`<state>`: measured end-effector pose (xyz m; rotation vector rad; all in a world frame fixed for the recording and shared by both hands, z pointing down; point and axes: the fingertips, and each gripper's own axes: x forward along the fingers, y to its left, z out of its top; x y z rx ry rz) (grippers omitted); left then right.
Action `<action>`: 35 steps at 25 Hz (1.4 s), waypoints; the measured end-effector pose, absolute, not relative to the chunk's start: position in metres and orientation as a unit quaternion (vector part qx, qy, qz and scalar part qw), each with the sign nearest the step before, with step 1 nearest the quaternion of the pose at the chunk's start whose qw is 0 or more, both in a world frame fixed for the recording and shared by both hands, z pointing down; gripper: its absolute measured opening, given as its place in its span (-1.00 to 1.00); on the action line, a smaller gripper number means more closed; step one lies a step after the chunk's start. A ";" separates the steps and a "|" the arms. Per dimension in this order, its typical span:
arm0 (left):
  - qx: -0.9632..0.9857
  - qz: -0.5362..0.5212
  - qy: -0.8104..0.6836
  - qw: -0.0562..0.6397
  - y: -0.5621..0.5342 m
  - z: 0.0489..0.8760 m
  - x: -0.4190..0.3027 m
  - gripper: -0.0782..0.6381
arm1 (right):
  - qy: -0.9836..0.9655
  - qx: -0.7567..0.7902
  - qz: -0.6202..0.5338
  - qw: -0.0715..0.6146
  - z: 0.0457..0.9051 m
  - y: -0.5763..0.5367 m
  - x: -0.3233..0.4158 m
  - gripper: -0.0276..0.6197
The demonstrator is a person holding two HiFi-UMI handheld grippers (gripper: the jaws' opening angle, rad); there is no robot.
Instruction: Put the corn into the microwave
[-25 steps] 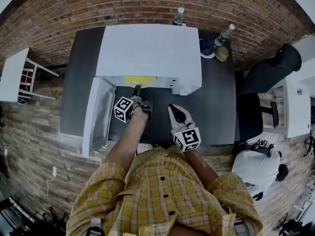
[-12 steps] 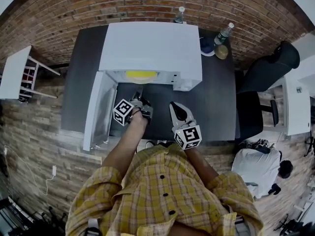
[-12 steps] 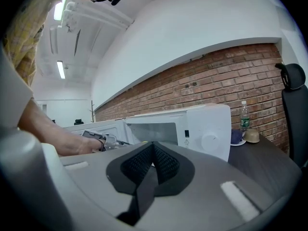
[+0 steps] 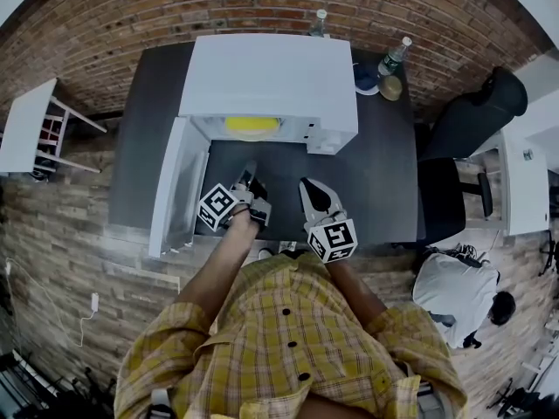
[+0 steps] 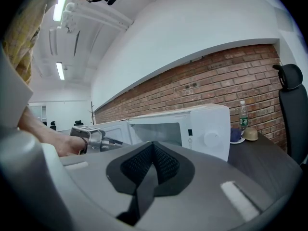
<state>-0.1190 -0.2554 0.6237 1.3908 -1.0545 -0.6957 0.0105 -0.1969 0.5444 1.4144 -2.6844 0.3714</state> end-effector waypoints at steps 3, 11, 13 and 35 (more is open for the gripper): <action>0.618 -0.288 -0.449 0.577 -0.244 0.615 -0.118 -0.79 | -0.875 0.463 0.133 0.044 0.548 -0.194 0.011 -0.92; 0.721 -0.212 -0.453 0.479 -0.220 0.581 -0.108 -0.79 | -0.873 0.466 0.137 0.051 0.550 -0.187 0.015 -0.92; 0.741 -0.197 -0.453 0.455 -0.215 0.575 -0.106 -0.79 | -0.874 0.463 0.136 0.050 0.550 -0.185 0.014 -0.92; 0.859 0.026 -0.495 0.132 -0.171 0.542 -0.093 -0.79 | -0.883 0.451 0.124 0.047 0.544 -0.175 0.013 -0.93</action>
